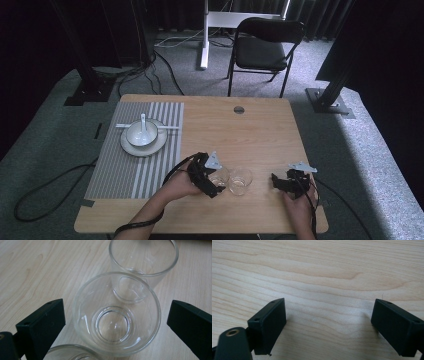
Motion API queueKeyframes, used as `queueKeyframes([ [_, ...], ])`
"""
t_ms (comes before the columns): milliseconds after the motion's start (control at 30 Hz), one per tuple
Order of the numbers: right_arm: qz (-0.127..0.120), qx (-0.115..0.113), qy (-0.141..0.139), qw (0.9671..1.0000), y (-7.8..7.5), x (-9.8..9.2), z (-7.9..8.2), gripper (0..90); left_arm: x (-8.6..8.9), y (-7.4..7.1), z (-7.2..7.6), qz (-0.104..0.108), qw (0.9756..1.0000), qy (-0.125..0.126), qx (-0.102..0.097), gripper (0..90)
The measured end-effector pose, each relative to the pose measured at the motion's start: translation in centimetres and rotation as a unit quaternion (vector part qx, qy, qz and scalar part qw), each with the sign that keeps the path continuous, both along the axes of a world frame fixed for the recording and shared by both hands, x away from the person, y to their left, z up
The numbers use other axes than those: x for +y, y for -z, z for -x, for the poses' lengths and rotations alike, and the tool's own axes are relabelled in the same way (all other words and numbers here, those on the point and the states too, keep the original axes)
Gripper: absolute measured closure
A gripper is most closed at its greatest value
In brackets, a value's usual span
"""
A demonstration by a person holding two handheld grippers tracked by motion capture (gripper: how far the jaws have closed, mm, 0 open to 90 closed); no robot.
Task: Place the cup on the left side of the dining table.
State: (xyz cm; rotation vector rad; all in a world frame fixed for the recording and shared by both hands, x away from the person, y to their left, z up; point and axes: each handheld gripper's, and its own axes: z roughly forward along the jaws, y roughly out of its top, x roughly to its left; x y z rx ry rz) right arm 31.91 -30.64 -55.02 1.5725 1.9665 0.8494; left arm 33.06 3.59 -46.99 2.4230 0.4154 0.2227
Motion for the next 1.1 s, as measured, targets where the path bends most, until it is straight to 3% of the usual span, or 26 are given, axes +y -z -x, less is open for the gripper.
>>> queueKeyframes([
  [33, 0.000, 0.000, 0.000, 1.0000, 0.0, 0.0, 0.0, 12.2, -0.2, 0.0, 0.0, -0.014, 0.9999, -0.002, -0.004, 2.1],
  [333, 0.000, 0.000, 0.000, 1.0000, 0.0, 0.0, 0.0, 12.2, -1.6, 0.0, 0.0, -0.056, 0.9984, 0.000, -0.002, 5.0],
  [467, 0.000, 0.000, 0.000, 1.0000, 0.0, 0.0, 0.0, 12.2, -1.8, 0.0, -0.2, -0.070, 0.9975, -0.003, -0.007, 15.5],
  [733, 0.000, 0.000, 0.000, 1.0000, 0.0, 0.0, 0.0, 12.1, -2.3, 0.0, -0.5, -0.091, 0.9958, -0.008, 0.009, 17.2],
  [833, 0.000, 0.000, 0.000, 1.0000, 0.0, 0.0, 0.0, 12.2, -2.2, 0.0, -0.8, -0.092, 0.9953, -0.012, 0.028, 18.1],
  [1100, 0.000, 0.000, 0.000, 1.0000, 0.0, 0.0, 0.0, 12.2, -2.2, 0.1, -0.8, -0.090, 0.9955, -0.012, 0.028, 18.3],
])
